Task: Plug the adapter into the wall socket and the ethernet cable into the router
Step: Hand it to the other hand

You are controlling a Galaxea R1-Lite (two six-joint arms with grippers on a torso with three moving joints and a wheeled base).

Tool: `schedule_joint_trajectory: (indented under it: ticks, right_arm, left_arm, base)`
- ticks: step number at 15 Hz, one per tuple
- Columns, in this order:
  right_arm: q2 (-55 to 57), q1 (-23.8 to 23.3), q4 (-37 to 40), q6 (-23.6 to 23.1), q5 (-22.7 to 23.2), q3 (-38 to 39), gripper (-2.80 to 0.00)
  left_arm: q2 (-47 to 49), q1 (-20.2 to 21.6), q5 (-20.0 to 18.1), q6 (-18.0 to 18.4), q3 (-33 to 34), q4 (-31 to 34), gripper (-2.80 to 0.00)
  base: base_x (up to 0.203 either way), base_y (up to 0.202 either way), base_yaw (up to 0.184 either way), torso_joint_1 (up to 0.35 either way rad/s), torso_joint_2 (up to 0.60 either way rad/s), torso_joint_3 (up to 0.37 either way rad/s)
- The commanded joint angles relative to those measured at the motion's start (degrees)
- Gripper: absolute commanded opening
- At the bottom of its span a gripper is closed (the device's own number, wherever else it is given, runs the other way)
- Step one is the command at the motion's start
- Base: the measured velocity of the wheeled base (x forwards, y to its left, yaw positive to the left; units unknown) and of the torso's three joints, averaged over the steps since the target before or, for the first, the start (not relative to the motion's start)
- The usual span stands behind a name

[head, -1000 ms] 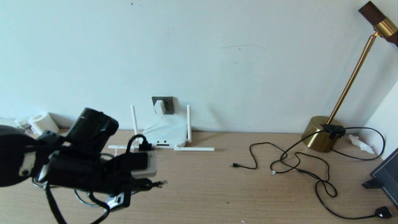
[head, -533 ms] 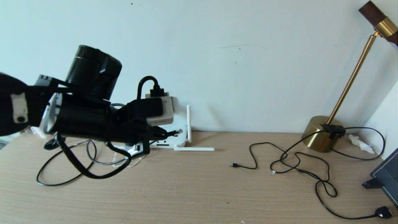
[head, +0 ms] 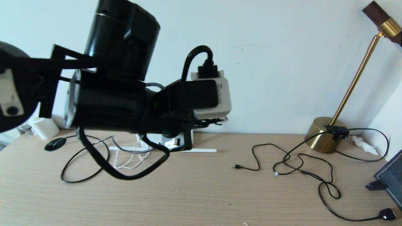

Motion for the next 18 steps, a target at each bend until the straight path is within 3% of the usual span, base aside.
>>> schedule_joint_trajectory:
  ticks: [1,3,5,8,10,13,18]
  right_arm:
    - [13.4,0.0,-4.2,3.3,13.6,-2.6,0.00]
    - [19.9,1.6,-13.8,4.9,18.9,-3.5,0.00]
    - [24.6,5.7,-22.6,4.3,20.5,-3.9,0.00]
    - [31.5,9.0,-23.8,-1.8,20.2,-7.0,0.00]
    - [36.5,11.9,-23.9,-5.5,16.5,-8.8,0.00]
    - [41.4,19.2,-25.1,-7.2,9.6,-10.9,0.00]
    - [42.9,22.5,-26.7,-6.7,4.9,-12.5,0.00]
  left_arm:
    - [0.5,-5.1,3.0,0.3,-0.1,-5.1,-2.80]
    - [0.6,-6.4,3.4,1.3,0.0,-6.0,-2.80]
    - [0.9,-8.3,3.7,2.6,-0.1,-6.0,-2.80]
    - [2.5,-11.5,5.1,2.6,-0.7,-6.1,-2.80]
    - [2.5,-11.9,5.1,2.7,-1.8,-5.7,-2.80]
    - [3.2,-12.7,5.1,2.8,-2.8,-5.5,-2.80]
    - [3.7,-13.8,5.0,2.8,-2.9,-6.0,-2.80]
  base:
    - [0.000,0.000,0.000,0.000,0.00,0.000]
    - [0.000,0.000,0.000,0.000,0.00,0.000]
    - [0.000,0.000,0.000,0.000,0.00,0.000]
    - [0.000,0.000,0.000,0.000,0.00,0.000]
    - [0.000,0.000,0.000,0.000,0.00,0.000]
    - [0.000,0.000,0.000,0.000,0.00,0.000]
    - [0.000,0.000,0.000,0.000,0.00,0.000]
